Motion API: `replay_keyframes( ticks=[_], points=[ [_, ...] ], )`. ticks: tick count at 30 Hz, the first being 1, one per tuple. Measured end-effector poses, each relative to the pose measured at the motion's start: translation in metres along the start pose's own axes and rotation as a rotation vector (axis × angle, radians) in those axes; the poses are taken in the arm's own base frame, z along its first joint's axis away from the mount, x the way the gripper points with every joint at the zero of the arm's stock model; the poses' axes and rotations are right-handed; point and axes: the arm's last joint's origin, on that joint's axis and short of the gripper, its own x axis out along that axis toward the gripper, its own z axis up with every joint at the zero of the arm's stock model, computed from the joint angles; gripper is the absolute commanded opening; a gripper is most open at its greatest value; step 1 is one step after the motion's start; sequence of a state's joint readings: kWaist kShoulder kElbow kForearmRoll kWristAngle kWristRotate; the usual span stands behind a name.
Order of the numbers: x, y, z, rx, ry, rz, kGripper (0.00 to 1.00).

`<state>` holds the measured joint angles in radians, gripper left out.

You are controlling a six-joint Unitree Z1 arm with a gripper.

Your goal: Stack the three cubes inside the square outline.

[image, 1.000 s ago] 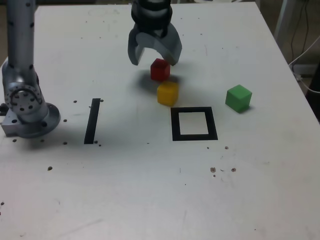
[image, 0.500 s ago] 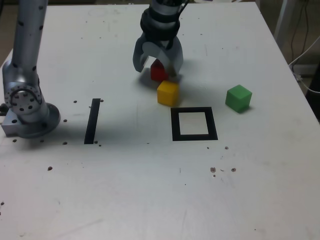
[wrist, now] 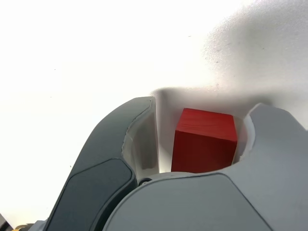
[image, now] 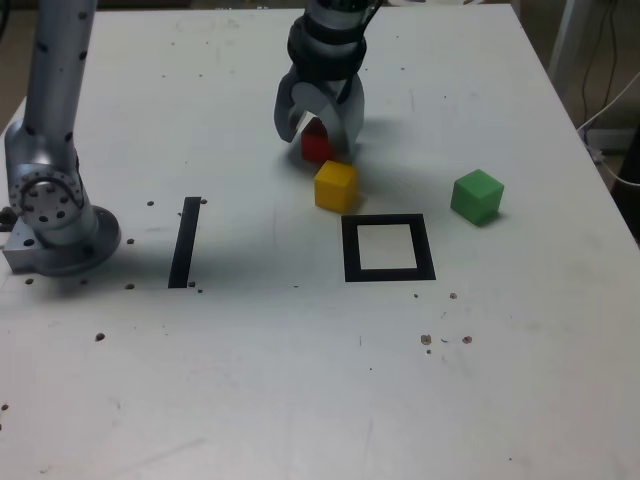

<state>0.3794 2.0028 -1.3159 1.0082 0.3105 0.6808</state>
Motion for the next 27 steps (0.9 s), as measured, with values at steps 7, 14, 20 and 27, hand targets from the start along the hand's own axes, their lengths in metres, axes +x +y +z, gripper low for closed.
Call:
replay_keyframes(
  ticks=[7,14,20,27],
  points=[
    [-0.001,0.001,0.001,-0.001,-0.005,0.001,0.37],
    [0.0,0.002,0.002,-0.001,-0.005,0.001,0.29],
    [-0.002,0.002,0.002,-0.003,-0.013,0.005,0.19],
    [-0.035,-0.002,-0.006,-0.017,-0.078,0.026,0.19]
  ],
)
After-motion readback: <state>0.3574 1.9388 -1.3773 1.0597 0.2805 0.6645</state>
